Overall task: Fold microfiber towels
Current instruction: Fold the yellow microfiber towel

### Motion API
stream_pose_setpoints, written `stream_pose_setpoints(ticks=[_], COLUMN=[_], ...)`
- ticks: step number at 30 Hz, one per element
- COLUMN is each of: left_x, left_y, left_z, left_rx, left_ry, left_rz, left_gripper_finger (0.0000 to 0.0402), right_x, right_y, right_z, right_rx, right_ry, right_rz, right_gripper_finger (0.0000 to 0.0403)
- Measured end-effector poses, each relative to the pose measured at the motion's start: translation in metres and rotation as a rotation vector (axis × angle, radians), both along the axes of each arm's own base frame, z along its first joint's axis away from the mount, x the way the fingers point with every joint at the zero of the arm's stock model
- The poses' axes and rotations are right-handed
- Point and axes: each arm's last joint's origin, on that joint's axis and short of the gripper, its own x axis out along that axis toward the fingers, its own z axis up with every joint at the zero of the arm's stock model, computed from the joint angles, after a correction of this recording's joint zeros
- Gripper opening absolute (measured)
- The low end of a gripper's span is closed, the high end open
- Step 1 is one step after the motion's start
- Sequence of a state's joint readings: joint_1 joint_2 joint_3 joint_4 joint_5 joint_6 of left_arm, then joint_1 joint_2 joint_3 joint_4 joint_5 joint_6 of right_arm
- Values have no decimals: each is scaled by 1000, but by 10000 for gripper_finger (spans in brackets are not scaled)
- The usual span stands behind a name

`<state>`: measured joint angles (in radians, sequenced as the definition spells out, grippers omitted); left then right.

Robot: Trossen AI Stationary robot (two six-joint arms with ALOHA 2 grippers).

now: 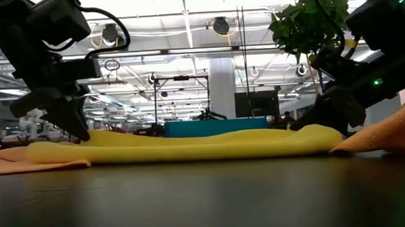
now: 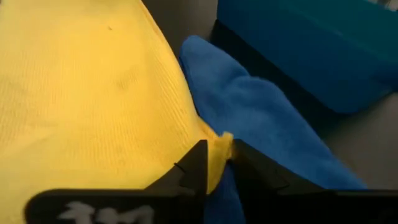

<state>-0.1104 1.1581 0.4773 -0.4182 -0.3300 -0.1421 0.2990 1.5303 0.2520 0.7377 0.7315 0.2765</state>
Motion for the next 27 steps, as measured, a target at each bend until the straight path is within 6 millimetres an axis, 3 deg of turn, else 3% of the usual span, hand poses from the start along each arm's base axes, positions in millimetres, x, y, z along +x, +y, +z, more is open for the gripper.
stream_pose_setpoints(ticks=[7, 16, 20, 27], left_x=[8, 24, 33, 39], left_y=[6, 7, 3, -8], left_z=[17, 53, 56, 41], left_rx=[-15, -14, -27, -79], left_ry=[3, -73, -196, -405], left_rz=[13, 29, 14, -56], left_gripper_finger=[43, 152, 171, 157], right_x=[5, 10, 9, 1], right_y=[-7, -7, -3, -11], right_z=[5, 14, 13, -3], right_rx=[-46, -127, -145, -87], right_ry=[-27, -74, -35, 110], right_rz=[-4, 42, 118, 44], right_gripper_finger=[133, 161, 159, 156])
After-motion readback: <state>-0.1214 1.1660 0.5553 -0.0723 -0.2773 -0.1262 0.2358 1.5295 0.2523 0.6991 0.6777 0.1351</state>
